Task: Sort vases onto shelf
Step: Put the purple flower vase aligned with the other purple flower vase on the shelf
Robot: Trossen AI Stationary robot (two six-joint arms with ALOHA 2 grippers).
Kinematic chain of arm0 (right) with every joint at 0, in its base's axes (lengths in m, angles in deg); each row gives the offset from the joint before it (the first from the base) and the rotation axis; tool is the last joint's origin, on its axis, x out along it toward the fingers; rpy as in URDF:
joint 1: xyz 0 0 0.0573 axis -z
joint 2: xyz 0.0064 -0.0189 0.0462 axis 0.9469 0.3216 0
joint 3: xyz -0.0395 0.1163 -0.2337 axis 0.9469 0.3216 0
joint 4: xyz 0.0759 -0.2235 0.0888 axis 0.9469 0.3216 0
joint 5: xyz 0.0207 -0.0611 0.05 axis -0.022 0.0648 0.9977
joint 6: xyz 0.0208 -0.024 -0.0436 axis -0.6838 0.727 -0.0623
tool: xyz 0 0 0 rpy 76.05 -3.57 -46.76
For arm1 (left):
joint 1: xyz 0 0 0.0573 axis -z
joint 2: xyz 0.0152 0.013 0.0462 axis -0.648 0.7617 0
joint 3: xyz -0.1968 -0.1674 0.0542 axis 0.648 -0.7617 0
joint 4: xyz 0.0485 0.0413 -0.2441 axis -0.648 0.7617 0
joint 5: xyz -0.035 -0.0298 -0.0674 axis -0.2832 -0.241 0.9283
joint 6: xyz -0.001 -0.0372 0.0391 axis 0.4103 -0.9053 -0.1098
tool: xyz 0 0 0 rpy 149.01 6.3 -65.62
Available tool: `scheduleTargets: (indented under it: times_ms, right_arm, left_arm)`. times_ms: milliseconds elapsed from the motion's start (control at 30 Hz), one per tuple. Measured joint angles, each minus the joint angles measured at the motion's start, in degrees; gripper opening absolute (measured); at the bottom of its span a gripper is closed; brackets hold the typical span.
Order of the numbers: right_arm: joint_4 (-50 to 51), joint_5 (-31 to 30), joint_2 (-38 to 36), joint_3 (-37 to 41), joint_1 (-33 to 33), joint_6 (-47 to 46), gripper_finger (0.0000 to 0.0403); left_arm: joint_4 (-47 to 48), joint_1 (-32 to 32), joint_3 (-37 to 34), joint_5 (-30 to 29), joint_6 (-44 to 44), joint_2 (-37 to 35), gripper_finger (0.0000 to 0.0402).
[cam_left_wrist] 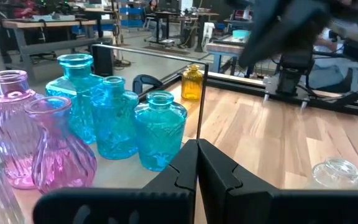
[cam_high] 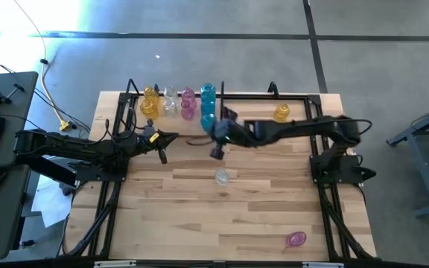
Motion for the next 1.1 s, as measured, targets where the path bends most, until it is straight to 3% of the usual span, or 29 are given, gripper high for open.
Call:
scheduleTargets:
  times_ms: [100,267,467,667,767,867,1100]
  right_arm:
    - [-5.6,-1.4,-5.2,9.6,-3.2,-5.9,0.0000]
    - [-6.8,-8.2,-13.6,19.8,-11.4,-16.6,0.0000]
    - [6.3,-8.5,-19.4,22.2,-22.4,-38.3,0.0000]
    - [25.6,-0.4,-19.3,18.2,-33.0,-65.8,0.0001]
    - [29.4,5.1,-19.2,17.6,-38.2,-77.7,0.0015]
    - [31.4,11.4,-19.2,17.2,-43.4,-88.1,0.0052]
    - [28.5,20.5,-17.2,17.1,-53.3,-106.0,0.0181]
  left_arm:
    - [0.0,0.0,0.0,0.7,0.0,0.0,0.0000]
    - [-0.1,0.0,0.0,3.1,0.0,0.0,0.0000]
    - [0.1,0.0,0.0,5.0,0.5,0.0,0.0000]
    - [0.4,0.0,0.0,5.9,1.6,0.0,0.0000]
    - [0.5,0.0,0.0,5.8,1.7,0.0,0.0000]
    - [0.7,0.0,0.0,5.8,1.7,0.0,0.0000]
    - [0.7,0.0,0.0,5.8,5.1,0.0,0.0000]
